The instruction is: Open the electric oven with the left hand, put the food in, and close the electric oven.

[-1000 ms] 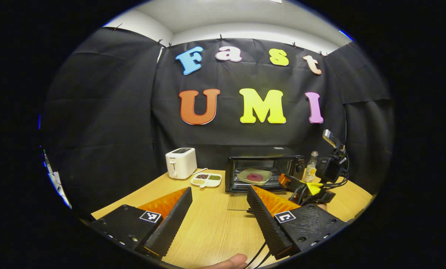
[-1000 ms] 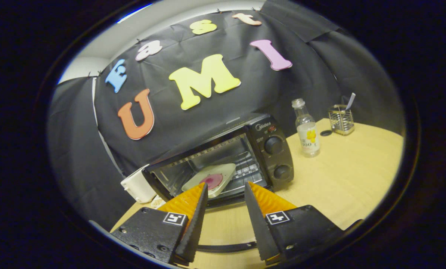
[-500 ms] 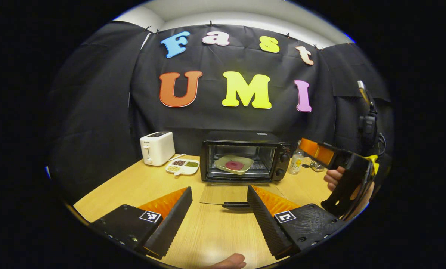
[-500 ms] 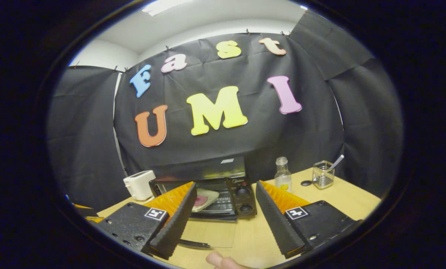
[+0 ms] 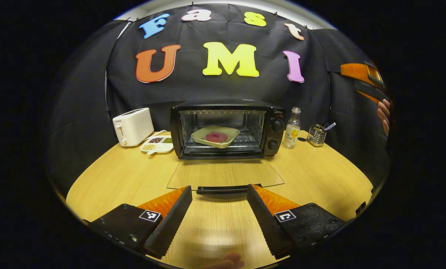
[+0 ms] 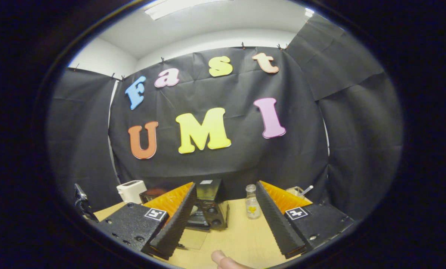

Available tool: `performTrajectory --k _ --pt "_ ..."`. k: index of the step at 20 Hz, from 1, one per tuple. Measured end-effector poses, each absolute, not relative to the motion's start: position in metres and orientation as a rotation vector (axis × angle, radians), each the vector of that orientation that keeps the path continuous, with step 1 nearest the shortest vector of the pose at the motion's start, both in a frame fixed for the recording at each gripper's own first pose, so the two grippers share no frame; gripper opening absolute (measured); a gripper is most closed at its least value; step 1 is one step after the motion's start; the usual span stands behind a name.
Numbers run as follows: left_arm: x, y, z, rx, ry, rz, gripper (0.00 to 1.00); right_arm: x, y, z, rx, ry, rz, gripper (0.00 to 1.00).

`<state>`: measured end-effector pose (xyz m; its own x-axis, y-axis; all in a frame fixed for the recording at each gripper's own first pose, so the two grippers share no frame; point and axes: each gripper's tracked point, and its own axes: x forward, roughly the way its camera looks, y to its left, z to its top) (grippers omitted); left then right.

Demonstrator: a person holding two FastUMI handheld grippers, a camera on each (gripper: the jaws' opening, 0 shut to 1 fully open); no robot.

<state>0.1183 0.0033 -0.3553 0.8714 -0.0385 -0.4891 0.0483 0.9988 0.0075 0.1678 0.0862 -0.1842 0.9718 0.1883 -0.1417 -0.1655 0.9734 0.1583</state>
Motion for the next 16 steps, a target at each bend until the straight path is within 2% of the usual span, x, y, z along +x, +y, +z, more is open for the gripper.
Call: performTrajectory --k 3,4,5,6,8,14,15,16 --pt "0.128 -0.007 -0.383 0.010 0.579 -0.063 0.95 0.166 0.062 -0.177 0.141 0.155 0.151 1.00" --pt "0.131 -0.013 -0.390 0.004 0.592 -0.077 0.95 0.165 0.056 -0.176 0.143 0.155 0.150 0.96" --pt "0.134 -0.016 -0.397 0.004 0.603 -0.089 0.95 0.164 0.050 -0.176 0.143 0.157 0.145 0.96" --pt "0.137 -0.019 -0.404 0.007 0.614 -0.098 0.95 0.164 0.045 -0.178 0.136 0.162 0.139 1.00" --pt "0.143 -0.019 -0.415 0.012 0.636 -0.095 0.95 0.164 0.036 -0.182 0.115 0.171 0.122 1.00" --pt "0.151 -0.016 -0.426 0.053 0.691 -0.084 0.94 0.165 0.026 -0.180 0.113 0.163 0.138 1.00" --pt "0.152 -0.016 -0.425 0.054 0.695 -0.080 0.94 0.165 0.025 -0.181 0.119 0.165 0.140 0.96" --pt "0.152 -0.017 -0.425 0.050 0.701 -0.078 0.94 0.164 0.024 -0.181 0.125 0.169 0.141 0.96"
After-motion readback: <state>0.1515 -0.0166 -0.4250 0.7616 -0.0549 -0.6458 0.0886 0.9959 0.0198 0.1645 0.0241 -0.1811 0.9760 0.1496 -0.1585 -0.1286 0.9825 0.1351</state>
